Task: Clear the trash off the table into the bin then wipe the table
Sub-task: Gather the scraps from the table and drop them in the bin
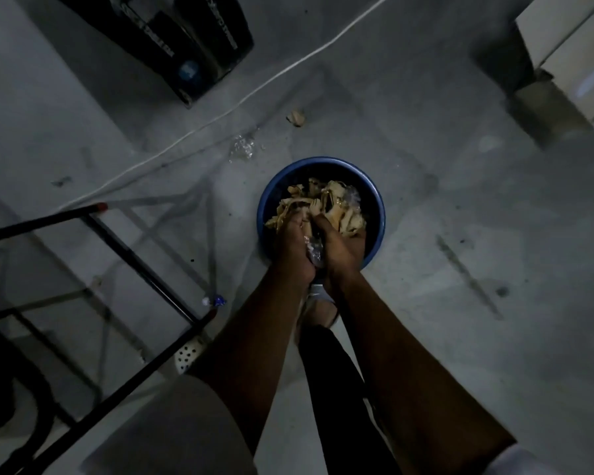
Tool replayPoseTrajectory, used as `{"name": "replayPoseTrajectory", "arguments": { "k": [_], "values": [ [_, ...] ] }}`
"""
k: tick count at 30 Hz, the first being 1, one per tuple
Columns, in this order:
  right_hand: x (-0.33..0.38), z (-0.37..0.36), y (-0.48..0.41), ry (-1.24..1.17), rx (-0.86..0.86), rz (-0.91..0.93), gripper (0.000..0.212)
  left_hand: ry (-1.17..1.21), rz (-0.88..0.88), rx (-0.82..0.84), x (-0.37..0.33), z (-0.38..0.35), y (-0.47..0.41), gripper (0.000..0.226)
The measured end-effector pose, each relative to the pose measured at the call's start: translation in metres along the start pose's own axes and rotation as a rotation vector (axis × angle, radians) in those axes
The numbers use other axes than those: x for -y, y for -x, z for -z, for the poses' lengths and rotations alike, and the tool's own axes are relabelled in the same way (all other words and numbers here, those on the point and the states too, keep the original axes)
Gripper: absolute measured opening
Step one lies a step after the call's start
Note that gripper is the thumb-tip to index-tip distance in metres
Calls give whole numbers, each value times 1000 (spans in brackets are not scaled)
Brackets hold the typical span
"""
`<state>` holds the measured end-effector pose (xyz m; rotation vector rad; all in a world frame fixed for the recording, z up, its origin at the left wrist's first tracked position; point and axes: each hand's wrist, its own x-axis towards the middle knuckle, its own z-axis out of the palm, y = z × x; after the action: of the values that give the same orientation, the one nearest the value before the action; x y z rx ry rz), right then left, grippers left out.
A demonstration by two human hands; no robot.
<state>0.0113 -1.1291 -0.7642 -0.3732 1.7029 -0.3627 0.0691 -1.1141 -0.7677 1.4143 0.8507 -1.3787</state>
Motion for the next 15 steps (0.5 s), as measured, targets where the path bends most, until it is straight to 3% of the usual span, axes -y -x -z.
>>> {"name": "replayPoseTrajectory", "arguments": {
  "k": [10, 15],
  "values": [
    [10, -8, 5, -75, -51, -29, 99, -89, -37, 63, -16, -2, 17, 67],
    [8, -8, 4, -223, 69, -96, 86, 17, -99, 102, -21, -7, 40, 72]
  ]
}}
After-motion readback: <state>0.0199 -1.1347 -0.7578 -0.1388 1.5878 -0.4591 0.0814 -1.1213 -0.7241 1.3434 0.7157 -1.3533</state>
